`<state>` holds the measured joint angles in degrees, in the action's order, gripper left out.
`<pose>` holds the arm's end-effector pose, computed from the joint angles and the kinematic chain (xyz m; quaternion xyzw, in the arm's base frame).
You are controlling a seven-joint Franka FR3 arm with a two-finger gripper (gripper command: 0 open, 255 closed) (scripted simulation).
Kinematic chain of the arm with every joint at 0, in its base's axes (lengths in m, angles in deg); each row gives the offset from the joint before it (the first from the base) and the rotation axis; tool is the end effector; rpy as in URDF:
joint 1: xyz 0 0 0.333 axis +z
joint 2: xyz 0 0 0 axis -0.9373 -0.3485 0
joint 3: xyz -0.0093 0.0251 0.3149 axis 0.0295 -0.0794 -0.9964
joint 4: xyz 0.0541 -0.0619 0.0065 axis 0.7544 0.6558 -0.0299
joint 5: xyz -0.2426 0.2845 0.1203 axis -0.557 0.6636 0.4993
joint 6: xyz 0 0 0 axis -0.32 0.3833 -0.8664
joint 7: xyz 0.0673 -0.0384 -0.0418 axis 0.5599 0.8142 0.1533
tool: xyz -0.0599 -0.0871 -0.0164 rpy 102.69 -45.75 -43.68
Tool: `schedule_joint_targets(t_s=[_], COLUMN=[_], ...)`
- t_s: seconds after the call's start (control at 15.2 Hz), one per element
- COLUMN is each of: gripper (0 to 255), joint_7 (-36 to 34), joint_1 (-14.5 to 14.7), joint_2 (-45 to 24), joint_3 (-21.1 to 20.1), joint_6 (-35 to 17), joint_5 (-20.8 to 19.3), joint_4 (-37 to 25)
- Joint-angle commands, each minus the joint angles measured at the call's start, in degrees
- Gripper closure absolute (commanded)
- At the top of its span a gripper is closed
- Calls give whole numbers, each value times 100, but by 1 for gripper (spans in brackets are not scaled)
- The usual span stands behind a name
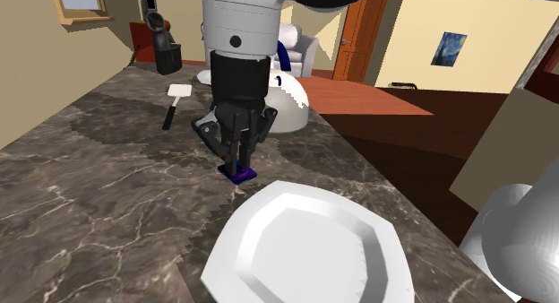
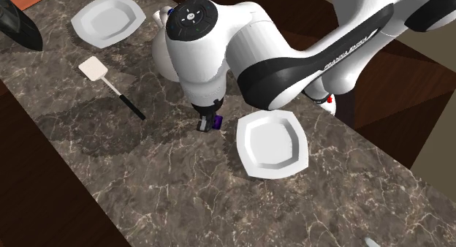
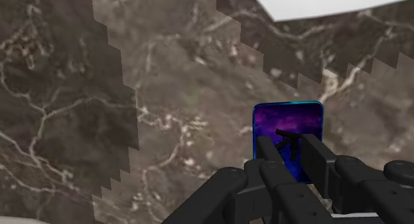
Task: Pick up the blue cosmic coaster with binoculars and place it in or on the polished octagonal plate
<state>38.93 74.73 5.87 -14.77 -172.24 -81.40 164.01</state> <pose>0.3706 0.3584 0.5657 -0.9997 -0.0237 -0.0008 0.0033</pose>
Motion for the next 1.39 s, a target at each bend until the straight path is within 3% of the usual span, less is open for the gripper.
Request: schedule_joint_targets(t_s=[0.0,0.92,1.32], gripper=[255,255,255], joint_7=[1,-130,-320], joint_1=[6,-24,240], joint_2=[-26,-279,782], joint_3=[-5,-25,-33], joint_6=[127,1226,1280], joint_5=[7,-143,467], joint_4=[-121,-1436,-619])
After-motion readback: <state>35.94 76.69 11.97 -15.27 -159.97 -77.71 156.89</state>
